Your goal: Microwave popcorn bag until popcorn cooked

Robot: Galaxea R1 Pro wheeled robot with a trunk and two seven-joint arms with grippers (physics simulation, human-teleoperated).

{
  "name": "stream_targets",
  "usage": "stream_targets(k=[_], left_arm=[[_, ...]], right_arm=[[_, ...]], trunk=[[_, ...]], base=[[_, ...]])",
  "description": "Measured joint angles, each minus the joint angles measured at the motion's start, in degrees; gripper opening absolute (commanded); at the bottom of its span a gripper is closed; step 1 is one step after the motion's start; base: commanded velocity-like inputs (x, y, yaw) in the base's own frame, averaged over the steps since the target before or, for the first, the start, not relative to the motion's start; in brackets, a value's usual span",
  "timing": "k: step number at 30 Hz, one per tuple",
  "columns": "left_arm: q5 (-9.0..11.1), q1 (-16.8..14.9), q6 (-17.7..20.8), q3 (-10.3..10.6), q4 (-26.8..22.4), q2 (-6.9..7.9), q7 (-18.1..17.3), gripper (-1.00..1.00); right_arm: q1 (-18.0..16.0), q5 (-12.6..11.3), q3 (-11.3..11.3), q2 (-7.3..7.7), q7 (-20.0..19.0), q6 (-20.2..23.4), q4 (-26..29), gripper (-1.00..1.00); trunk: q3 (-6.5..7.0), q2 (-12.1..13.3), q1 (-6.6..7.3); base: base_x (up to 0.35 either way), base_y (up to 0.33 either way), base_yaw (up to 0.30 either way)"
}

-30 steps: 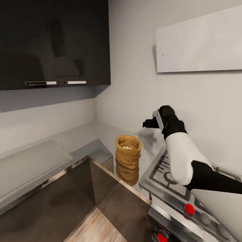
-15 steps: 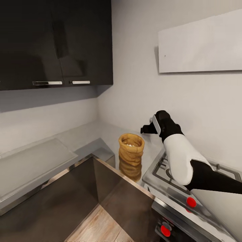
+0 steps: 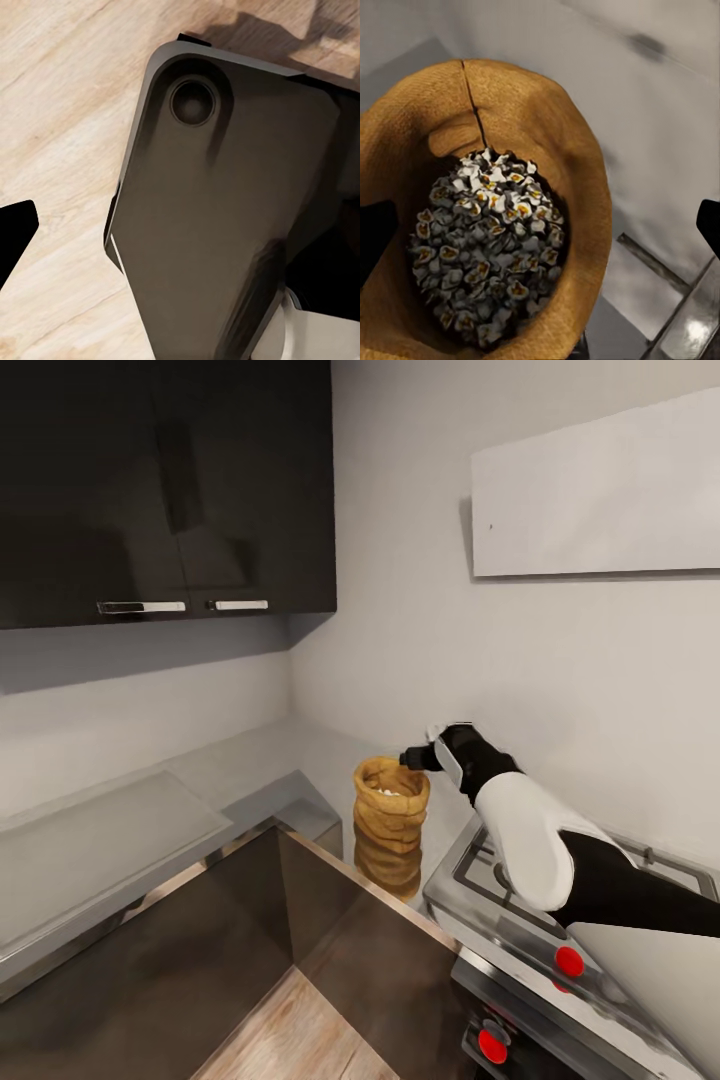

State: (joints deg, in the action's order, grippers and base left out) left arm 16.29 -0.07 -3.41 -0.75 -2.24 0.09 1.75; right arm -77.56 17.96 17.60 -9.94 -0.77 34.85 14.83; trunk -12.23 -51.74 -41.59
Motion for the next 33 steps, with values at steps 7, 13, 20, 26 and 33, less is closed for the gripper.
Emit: stream_targets(k=[7, 13, 20, 26, 33], left_arm=[[-0.1, 0.0, 0.0, 0.1, 0.0, 0.0, 0.0, 1.0], [-0.2, 0.0, 0.0, 0.1, 0.0, 0.0, 0.0, 1.0], [-0.2, 0.0, 0.0, 0.1, 0.0, 0.0, 0.0, 1.0], [-0.2, 0.0, 0.0, 0.1, 0.0, 0.0, 0.0, 1.0], [-0.2, 0.0, 0.0, 0.1, 0.0, 0.0, 0.0, 1.0]], right_arm=[[0.0, 0.3, 0.1, -0.01, 0.5, -6.3, -4.0, 1.0], [0.0, 0.3, 0.1, -0.01, 0.8, -6.5, -4.2, 1.0], [-0.1, 0.3, 0.0, 0.0, 0.8, -8.7, -5.1, 1.0], [-0.1, 0.1, 0.0, -0.01, 2.7, -8.7, -6.8, 1.0], [-0.2, 0.1, 0.0, -0.01, 4.7, -8.9, -8.1, 1.0]], trunk=[[0.0, 0.0, 0.0], [0.0, 0.0, 0.0], [0.0, 0.0, 0.0], [0.0, 0.0, 0.0], [0.0, 0.0, 0.0]], base=[[0.0, 0.0, 0.0], [0.0, 0.0, 0.0], [0.0, 0.0, 0.0], [0.0, 0.0, 0.0], [0.0, 0.0, 0.0]])
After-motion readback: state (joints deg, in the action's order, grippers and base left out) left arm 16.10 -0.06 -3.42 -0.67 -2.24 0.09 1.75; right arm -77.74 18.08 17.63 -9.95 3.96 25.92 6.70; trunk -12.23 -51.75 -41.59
